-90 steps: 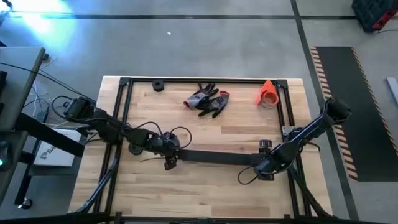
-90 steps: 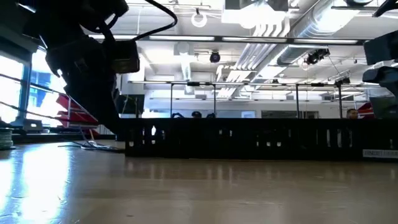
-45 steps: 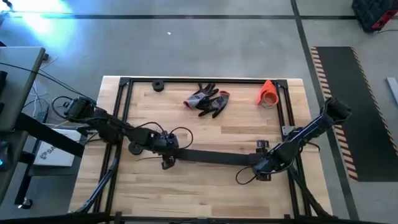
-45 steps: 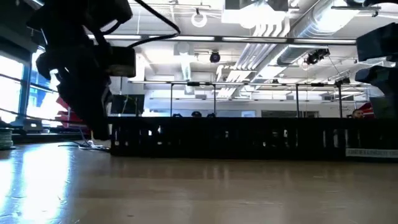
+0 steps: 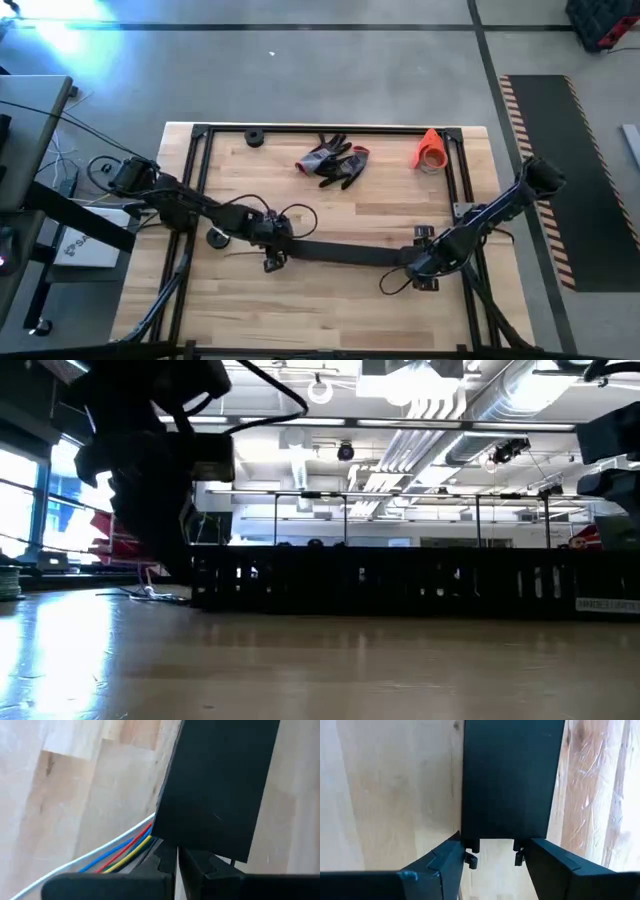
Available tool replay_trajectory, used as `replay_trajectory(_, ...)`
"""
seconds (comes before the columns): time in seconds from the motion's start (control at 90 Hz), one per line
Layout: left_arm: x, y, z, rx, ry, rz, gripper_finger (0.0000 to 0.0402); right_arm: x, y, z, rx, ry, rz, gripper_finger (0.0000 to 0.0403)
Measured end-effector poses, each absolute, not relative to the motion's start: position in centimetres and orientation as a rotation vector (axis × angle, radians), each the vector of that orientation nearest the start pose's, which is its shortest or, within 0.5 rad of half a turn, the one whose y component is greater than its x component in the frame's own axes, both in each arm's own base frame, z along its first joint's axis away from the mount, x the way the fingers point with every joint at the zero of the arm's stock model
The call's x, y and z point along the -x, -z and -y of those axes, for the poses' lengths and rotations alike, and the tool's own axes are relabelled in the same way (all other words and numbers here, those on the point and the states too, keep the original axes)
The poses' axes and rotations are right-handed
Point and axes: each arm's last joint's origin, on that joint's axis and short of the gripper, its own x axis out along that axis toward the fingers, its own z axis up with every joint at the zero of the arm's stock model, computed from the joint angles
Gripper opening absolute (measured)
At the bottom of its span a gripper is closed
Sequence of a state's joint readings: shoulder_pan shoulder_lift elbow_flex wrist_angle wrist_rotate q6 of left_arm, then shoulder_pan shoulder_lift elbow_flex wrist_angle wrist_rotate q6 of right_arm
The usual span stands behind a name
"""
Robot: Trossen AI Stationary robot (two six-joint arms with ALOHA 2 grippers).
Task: Ziptie cables
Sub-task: Close the black cable duct
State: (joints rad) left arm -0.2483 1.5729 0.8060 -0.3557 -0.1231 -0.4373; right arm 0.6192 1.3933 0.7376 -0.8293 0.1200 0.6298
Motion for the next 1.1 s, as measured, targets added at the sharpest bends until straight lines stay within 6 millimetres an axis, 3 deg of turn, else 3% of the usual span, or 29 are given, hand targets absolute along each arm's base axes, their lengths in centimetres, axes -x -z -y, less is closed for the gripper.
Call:
replay_trajectory(0.189,-26.74,-15.43,6.25,0.138,-0.197,-1.168,0.0,-17.59,-16.55,-11.87,0.046,0.076,-1.412,0.0192)
replay_trajectory(0.467,-26.39,-15.34,6.19,0.126,-0.202,-1.204,0.0,-16.95,-16.48,-11.57,0.035,0.094,-1.499,0.0298)
replay_trajectory(0.578,-26.36,-15.33,6.19,0.119,-0.197,-1.208,0.0,-16.96,-16.48,-11.61,0.033,0.087,-1.5,0.0316)
replay_trajectory(0.811,-26.89,-15.51,6.33,0.121,-0.17,-1.153,0.0,-17.13,-16.49,-11.7,0.026,0.089,-1.477,0.029)
replay_trajectory(1.1,-26.87,-15.49,6.33,0.113,-0.165,-1.155,0.0,-17.07,-16.49,-11.79,-0.011,0.078,-1.498,0.0199)
